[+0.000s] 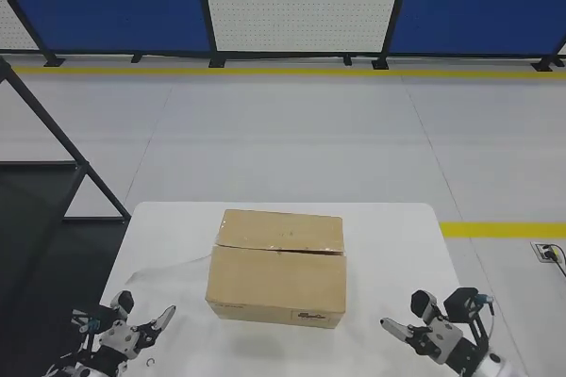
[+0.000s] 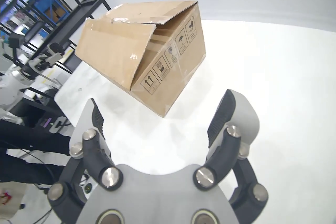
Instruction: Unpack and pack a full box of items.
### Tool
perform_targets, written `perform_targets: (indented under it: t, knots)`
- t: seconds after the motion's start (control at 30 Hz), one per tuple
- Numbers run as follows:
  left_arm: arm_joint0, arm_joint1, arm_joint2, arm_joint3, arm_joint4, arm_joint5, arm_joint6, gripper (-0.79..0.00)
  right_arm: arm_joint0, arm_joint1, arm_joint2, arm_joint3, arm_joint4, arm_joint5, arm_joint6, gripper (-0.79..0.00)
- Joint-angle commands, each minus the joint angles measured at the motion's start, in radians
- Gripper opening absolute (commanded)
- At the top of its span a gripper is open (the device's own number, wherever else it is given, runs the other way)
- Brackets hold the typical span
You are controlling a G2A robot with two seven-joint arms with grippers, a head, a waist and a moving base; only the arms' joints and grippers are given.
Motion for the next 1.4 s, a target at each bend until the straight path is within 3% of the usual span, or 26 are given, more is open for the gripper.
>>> perform_targets:
  t: [0.0,0.2,0.27,0.37,0.43,0.83,1.07,1.37]
  knots:
    - [-0.034,0.002,0.004,0.006,-0.054,-0.030,-0.048,0.000,0.073,0.001,-0.033,0.041,0.121,0.003,0.057,0.000]
    - [-0.125,0.012,-0.013,0.011,-0.242,-0.119,-0.215,0.000,0.276,-0.001,-0.112,0.203,0.425,0.053,0.198,0.000]
    - [-0.149,0.015,-0.014,0.010,-0.306,-0.136,-0.264,0.000,0.332,-0.005,-0.139,0.270,0.576,0.133,0.228,0.000]
    - [-0.182,0.019,-0.012,0.017,-0.436,-0.147,-0.356,0.000,0.401,-0.009,-0.167,0.336,0.698,0.174,0.280,0.000]
    - [-0.199,0.024,-0.017,0.017,-0.466,-0.147,-0.415,0.000,0.412,-0.008,-0.171,0.342,0.695,0.171,0.292,0.000]
    - [-0.203,0.023,-0.004,0.024,-0.503,-0.131,-0.412,0.000,0.400,-0.011,-0.191,0.347,0.724,0.140,0.280,0.000]
    - [-0.266,0.031,0.016,0.059,-0.644,-0.133,-0.517,0.000,0.473,-0.016,-0.260,0.409,0.676,0.054,0.269,0.000]
    - [-0.308,0.043,0.021,0.112,-0.751,-0.128,-0.608,0.000,0.574,-0.024,-0.336,0.522,0.647,0.063,0.266,0.000]
